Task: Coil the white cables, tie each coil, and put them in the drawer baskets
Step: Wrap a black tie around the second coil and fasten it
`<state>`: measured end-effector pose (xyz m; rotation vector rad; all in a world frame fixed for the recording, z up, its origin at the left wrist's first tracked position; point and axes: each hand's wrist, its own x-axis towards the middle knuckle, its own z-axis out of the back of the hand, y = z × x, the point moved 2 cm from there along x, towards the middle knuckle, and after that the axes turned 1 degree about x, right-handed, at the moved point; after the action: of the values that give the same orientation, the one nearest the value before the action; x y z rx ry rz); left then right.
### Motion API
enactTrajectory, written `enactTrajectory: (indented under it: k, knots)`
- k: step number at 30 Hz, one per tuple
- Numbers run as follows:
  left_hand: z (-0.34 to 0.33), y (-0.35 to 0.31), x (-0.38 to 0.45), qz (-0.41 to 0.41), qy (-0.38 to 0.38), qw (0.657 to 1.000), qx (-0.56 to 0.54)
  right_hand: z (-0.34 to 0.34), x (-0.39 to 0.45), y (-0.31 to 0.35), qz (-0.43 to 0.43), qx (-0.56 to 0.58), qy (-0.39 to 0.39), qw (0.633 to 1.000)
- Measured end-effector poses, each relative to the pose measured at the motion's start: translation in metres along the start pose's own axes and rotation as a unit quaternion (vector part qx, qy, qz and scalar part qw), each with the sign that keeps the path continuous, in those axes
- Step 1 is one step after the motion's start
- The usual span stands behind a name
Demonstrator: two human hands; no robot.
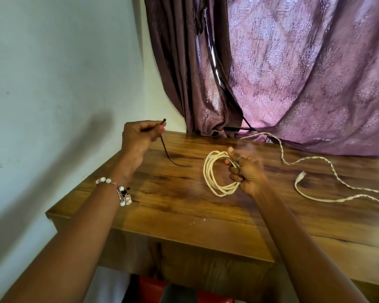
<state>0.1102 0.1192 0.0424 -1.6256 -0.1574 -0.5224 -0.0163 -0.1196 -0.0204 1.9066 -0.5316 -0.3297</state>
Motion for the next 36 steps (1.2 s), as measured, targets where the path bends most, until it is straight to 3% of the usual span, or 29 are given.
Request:
enactTrajectory:
  k: [3, 6, 8, 13, 18, 26, 31, 36]
  knots:
    - [-0.027, -0.009, -0.002, 0.002, 0.037, 0.998, -0.057, 0.0, 0.0, 0.005, 0.027, -0.001, 0.002, 1.0]
    - [-0.064, -0.009, -0.006, 0.018, 0.128, 0.99, -0.064, 0.005, 0.003, 0.012, 0.069, -0.02, -0.007, 0.997]
    - [-0.089, -0.005, -0.007, 0.021, 0.138, 0.99, -0.027, 0.01, 0.006, 0.017, 0.086, -0.021, -0.005, 0.996]
    - [-0.132, 0.015, 0.011, -0.049, 0.043, 0.983, 0.17, 0.027, 0.014, 0.033, 0.098, -0.03, 0.068, 0.992]
    - [-0.162, 0.045, 0.013, -0.024, 0.184, 0.946, 0.266, 0.043, 0.027, 0.036, 0.061, -0.058, 0.147, 0.986]
    - [-0.178, 0.077, -0.001, 0.081, 0.294, 0.951, 0.049, 0.053, 0.045, 0.025, 0.014, -0.003, 0.117, 0.993]
    - [-0.17, 0.086, 0.006, 0.124, 0.288, 0.949, -0.015, 0.059, 0.045, 0.02, -0.025, 0.02, 0.074, 0.997]
    - [-0.17, 0.084, 0.0, 0.142, 0.316, 0.933, -0.099, 0.053, 0.041, 0.017, -0.009, 0.005, 0.069, 0.998]
